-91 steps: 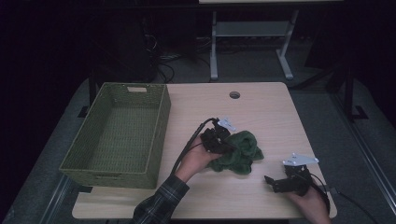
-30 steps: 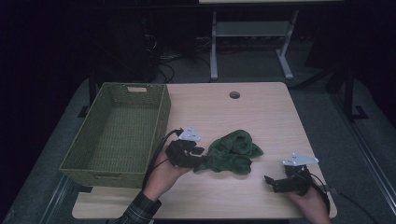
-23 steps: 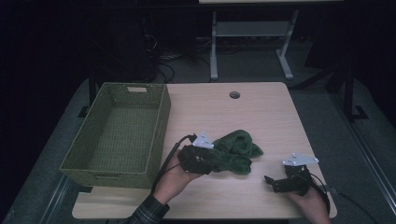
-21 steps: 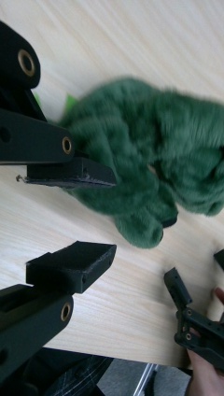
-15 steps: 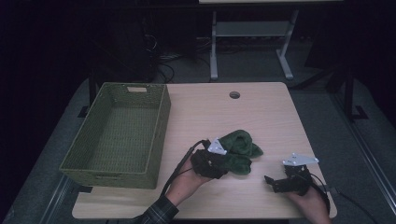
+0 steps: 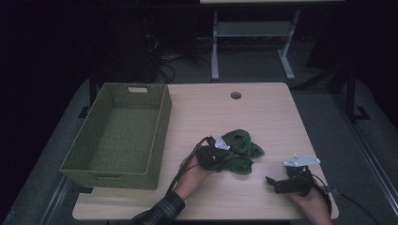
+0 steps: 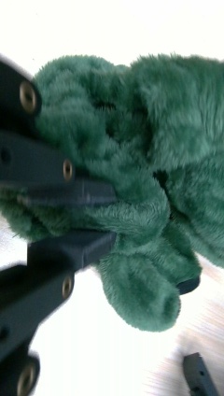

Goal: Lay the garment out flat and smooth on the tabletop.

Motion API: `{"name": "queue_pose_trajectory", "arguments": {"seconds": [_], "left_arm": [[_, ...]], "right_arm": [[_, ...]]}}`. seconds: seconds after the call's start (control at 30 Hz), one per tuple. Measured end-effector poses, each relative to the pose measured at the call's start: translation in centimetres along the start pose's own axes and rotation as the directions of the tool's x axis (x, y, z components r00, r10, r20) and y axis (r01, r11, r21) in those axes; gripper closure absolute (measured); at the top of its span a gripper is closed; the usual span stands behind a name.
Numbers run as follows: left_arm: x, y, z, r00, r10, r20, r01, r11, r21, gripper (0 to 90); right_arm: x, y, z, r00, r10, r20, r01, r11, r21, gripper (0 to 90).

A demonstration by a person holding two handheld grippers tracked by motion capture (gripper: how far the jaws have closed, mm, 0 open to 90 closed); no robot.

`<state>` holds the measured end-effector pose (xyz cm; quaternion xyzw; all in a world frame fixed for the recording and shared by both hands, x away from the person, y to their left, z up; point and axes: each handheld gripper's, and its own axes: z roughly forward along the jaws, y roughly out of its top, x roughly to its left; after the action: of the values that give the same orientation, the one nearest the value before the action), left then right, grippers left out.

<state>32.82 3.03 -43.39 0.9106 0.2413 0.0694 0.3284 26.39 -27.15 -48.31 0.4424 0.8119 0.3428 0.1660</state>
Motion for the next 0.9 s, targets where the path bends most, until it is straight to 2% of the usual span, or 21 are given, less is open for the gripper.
{"name": "queue_pose_trajectory", "arguments": {"seconds": [0.03,0.17,0.37,0.47,0.53,0.6,0.63,0.73,0.8,0.9], "left_arm": [[0.0,0.0,-0.3,0.9999,-0.007,0.008,0.007,1.0000,-0.007,85.6],[0.0,-0.1,-1.9,0.9996,-0.020,0.021,0.021,0.9994,-0.029,86.4],[0.2,-0.7,-4.6,0.9988,-0.046,0.018,0.047,0.9953,-0.085,86.2],[0.5,-1.4,-5.7,0.9974,-0.072,0.004,0.072,0.9917,-0.106,86.1],[0.8,-1.9,-6.2,0.9954,-0.095,-0.007,0.094,0.9883,-0.120,86.0],[1.2,-2.5,-6.5,0.9922,-0.123,-0.020,0.120,0.9850,-0.124,86.1],[1.3,-2.7,-6.7,0.9911,-0.131,-0.020,0.128,0.9834,-0.129,86.0],[1.5,-3.1,-6.9,0.9897,-0.142,-0.023,0.137,0.9817,-0.132,86.2],[1.6,-3.3,-7.0,0.9884,-0.151,-0.018,0.147,0.9798,-0.136,86.2],[1.8,-3.4,-7.2,0.9872,-0.159,-0.016,0.155,0.9781,-0.139,86.2]], "right_arm": [[0.0,0.0,0.0,1.0000,0.000,0.000,0.000,1.0000,0.000,3.0],[0.0,0.0,0.0,1.0000,0.001,0.000,-0.001,1.0000,0.000,3.0],[0.0,0.0,0.0,1.0000,-0.002,-0.001,0.002,1.0000,-0.001,3.5],[-0.1,0.0,-0.2,1.0000,-0.001,0.002,0.001,1.0000,-0.006,8.1],[-0.3,0.2,-0.4,1.0000,-0.003,0.000,0.003,1.0000,0.003,15.8],[-0.3,0.3,-0.5,0.9999,0.006,-0.013,-0.006,0.9999,0.009,16.4],[-0.3,0.5,-0.6,0.9998,0.006,-0.018,-0.006,1.0000,0.008,19.7],[0.2,1.0,-1.0,0.9987,0.005,-0.050,-0.005,0.9999,-0.010,25.1],[0.8,1.7,-1.3,0.9950,0.000,-0.099,-0.004,0.9993,-0.036,31.6],[2.3,2.9,-1.4,0.9881,-0.037,-0.150,0.026,0.9968,-0.076,40.0]]}}
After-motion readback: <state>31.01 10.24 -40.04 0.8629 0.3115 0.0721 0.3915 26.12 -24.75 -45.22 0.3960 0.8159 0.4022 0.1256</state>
